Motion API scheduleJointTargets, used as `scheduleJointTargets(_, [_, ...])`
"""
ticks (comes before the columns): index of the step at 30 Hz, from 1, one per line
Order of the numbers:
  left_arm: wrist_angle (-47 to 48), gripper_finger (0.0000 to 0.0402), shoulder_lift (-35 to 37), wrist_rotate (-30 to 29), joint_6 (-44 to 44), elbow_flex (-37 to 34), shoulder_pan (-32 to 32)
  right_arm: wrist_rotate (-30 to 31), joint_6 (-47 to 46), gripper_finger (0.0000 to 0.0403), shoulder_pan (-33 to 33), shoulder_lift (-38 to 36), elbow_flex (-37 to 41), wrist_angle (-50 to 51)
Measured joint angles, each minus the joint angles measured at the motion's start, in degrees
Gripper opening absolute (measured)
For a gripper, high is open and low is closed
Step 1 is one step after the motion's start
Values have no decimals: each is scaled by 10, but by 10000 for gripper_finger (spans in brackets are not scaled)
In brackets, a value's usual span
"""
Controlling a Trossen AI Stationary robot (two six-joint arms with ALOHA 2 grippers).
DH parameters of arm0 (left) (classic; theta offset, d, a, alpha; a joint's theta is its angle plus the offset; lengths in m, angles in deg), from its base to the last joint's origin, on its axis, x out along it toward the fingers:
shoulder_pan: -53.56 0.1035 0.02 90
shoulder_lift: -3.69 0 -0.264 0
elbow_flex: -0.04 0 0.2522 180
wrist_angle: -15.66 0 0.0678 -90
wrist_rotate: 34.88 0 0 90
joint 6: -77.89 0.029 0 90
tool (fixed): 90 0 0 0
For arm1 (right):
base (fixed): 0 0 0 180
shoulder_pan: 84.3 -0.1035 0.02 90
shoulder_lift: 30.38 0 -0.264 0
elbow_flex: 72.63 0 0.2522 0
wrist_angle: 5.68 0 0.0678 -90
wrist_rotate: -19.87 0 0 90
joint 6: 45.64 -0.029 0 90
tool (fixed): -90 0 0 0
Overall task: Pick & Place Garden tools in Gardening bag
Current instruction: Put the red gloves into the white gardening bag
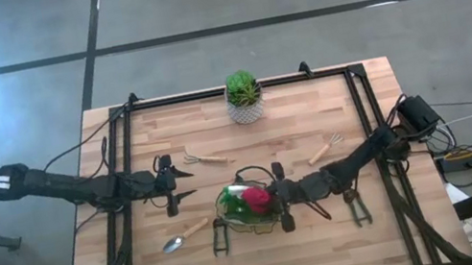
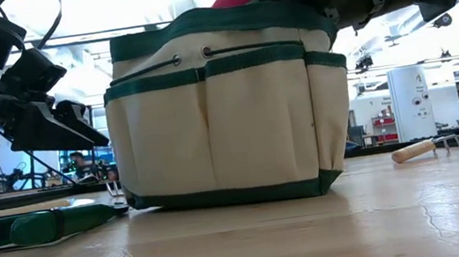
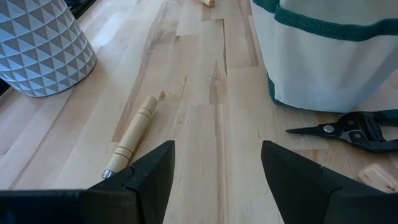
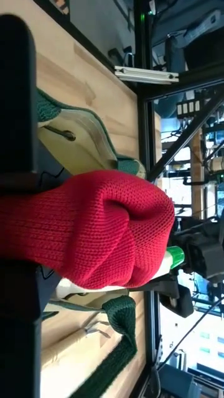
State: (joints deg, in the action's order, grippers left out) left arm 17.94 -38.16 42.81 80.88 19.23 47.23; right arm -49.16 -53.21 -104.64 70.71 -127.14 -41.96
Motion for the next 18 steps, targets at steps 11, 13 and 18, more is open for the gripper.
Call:
scheduleJointTargets(11, [0, 241, 0, 0, 0, 0, 0, 0, 9, 83, 0, 0, 0, 5])
scheduleJointTargets(13, [0, 241, 0, 0, 0, 0, 0, 0, 9, 105, 0, 0, 0, 5])
scheduleJointTargets(18, [0, 241, 0, 0, 0, 0, 0, 0, 11, 148, 0, 0, 0, 6])
